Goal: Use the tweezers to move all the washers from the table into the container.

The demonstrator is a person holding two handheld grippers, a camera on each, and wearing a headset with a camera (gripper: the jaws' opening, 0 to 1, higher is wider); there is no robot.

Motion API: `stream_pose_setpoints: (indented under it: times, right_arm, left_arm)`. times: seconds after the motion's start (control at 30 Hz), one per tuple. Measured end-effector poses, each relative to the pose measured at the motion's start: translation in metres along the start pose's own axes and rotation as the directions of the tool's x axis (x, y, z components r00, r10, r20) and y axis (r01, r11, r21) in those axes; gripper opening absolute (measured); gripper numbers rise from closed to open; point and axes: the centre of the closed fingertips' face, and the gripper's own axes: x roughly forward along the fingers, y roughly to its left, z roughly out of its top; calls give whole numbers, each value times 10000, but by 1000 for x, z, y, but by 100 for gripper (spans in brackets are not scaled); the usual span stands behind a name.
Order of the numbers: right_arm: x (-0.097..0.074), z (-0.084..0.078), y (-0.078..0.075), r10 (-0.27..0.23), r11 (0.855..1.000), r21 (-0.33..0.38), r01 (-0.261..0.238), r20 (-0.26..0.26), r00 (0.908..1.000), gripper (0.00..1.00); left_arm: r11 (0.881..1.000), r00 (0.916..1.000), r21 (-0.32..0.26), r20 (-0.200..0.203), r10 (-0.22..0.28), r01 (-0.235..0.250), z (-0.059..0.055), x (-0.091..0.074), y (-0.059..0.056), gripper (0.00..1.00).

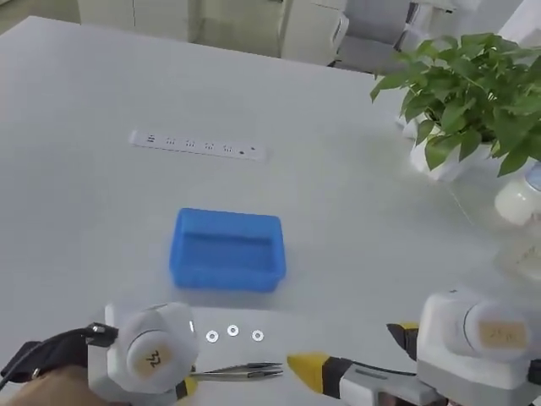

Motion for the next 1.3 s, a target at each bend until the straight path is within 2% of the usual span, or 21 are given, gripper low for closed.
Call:
stream_pose_setpoints:
  times: [0.13,0.23,0.3,0.43,0.5,0.6,0.7,0.77,0.97,1.13,1.27,1.3]
  right_arm:
    - [0,4,5,92,9997,-206,-91,24,10000,93]
    - [0,9,11,275,9989,-382,-272,65,9996,93]
    - [-1,11,15,365,9979,-537,-361,61,9993,93]
    - [-2,13,23,598,9949,-826,-585,129,9981,93]
    - [-4,11,30,912,9899,-1105,-890,150,9957,93]
    - [-10,11,33,1013,9870,-1275,-976,227,9946,93]
    - [-15,10,36,1262,9853,-1201,-1212,351,9914,92]
    - [-17,8,40,1550,9816,-1190,-1492,406,9871,92]
    - [-20,-2,48,2069,9686,-1434,-2032,112,9783,91]
    - [-21,-5,56,2521,9528,-1719,-2503,-117,9676,90]
    - [-21,-7,71,3301,9156,-2323,-3281,-313,9434,82]
    - [-20,-8,72,3368,9109,-2408,-3350,-351,9409,81]
  left_arm:
    - [9995,9996,176,-40,-276,276,0,0,-5,0]
    - [9974,9997,677,-68,-237,241,3,-5,-10,0]
    - [9966,9997,786,-91,-224,230,7,-10,-13,0]
    - [9953,9999,968,-40,96,-91,15,-22,-16,0]
    - [9938,9995,1078,-96,301,-289,23,-34,-22,0]
    - [9947,9986,893,71,515,-519,33,-46,-27,0]
    - [9968,9982,528,66,600,-603,39,-52,-33,0]
    - [9976,9978,238,141,650,-653,42,-56,-37,0]
    - [9961,9965,-330,123,822,-818,49,-65,-51,0]
    - [9932,9946,-573,151,1023,-1013,58,-75,-59,0]
    - [9904,9929,-794,284,1158,-1132,63,-81,-60,0]
    - [9901,9928,-822,282,1165,-1139,63,-81,-60,0]
